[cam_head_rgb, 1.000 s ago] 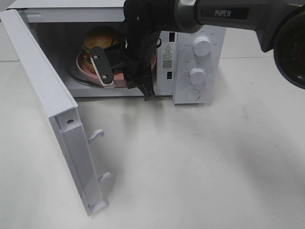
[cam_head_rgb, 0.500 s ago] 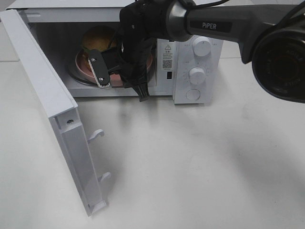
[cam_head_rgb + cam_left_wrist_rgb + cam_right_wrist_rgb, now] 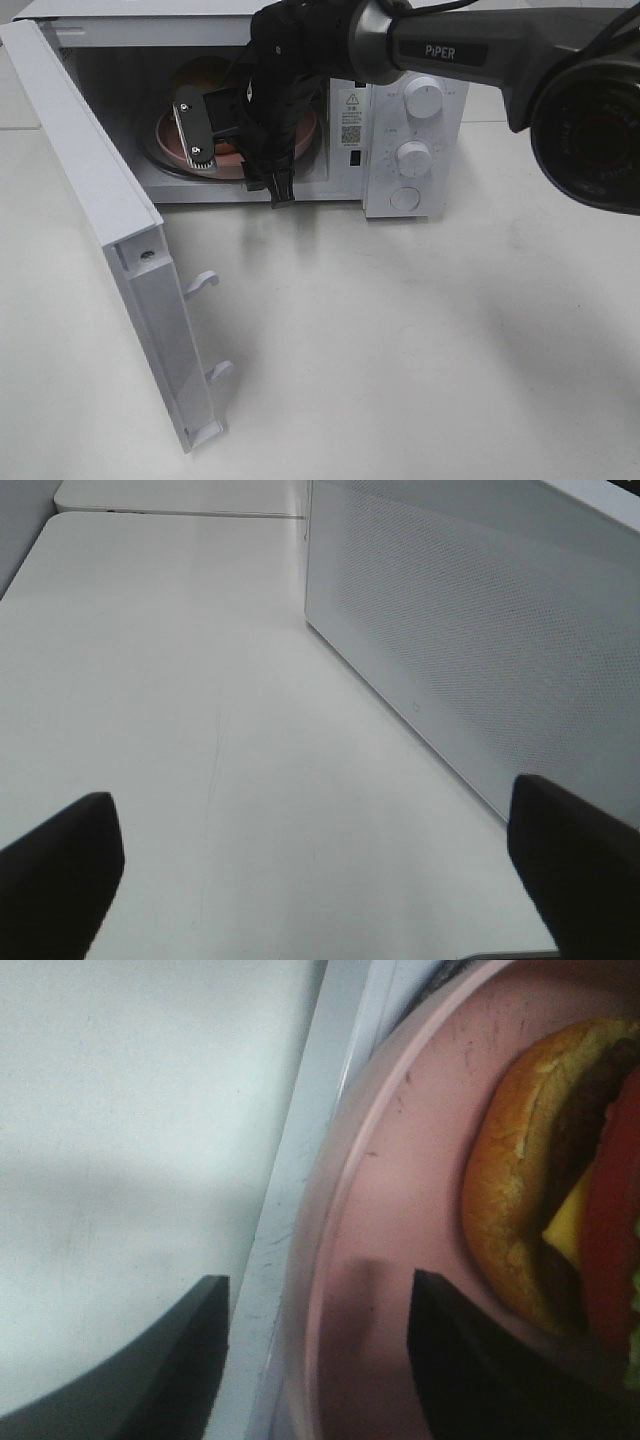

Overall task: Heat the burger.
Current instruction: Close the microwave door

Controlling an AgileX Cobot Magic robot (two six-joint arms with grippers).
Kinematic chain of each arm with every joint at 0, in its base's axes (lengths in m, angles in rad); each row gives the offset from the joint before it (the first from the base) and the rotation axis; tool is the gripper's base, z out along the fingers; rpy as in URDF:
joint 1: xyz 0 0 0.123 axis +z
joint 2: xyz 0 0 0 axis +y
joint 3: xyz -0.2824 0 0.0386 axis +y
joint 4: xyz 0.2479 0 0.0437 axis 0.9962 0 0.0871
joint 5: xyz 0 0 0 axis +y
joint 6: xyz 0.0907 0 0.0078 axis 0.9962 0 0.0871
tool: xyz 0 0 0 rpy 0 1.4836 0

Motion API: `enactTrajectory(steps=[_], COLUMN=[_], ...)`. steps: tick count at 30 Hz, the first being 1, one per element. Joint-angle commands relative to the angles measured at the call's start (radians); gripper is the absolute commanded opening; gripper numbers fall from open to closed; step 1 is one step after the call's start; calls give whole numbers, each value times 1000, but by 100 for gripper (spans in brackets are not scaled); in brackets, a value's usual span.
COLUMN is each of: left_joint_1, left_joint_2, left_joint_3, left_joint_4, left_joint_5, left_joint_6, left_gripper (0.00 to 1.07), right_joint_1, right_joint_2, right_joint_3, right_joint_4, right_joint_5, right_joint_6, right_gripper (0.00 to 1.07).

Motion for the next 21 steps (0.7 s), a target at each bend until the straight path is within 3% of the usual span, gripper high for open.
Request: enactTrajectory(steps=[1, 14, 19, 21], left_joint_1=[2, 2, 2, 2], left_joint_2=[-18, -18, -18, -18], left_joint_3=[0, 0, 0, 0], left_joint_4=[-1, -1, -1, -1], left_joint_5=[-8, -8, -8, -8], left_joint_6=[0, 0, 0, 0], left_gripper=[98, 98, 98, 98], right_joint_1=[0, 0, 0, 0], right_joint_2=[-36, -205, -311, -328], right_joint_3=[20, 272, 421, 446], right_joint_4=[12, 19, 28, 25], right_joint_5=[9, -117, -169, -180], right_joint_6=[18, 10, 14, 15], right_gripper=[61, 67, 82, 83])
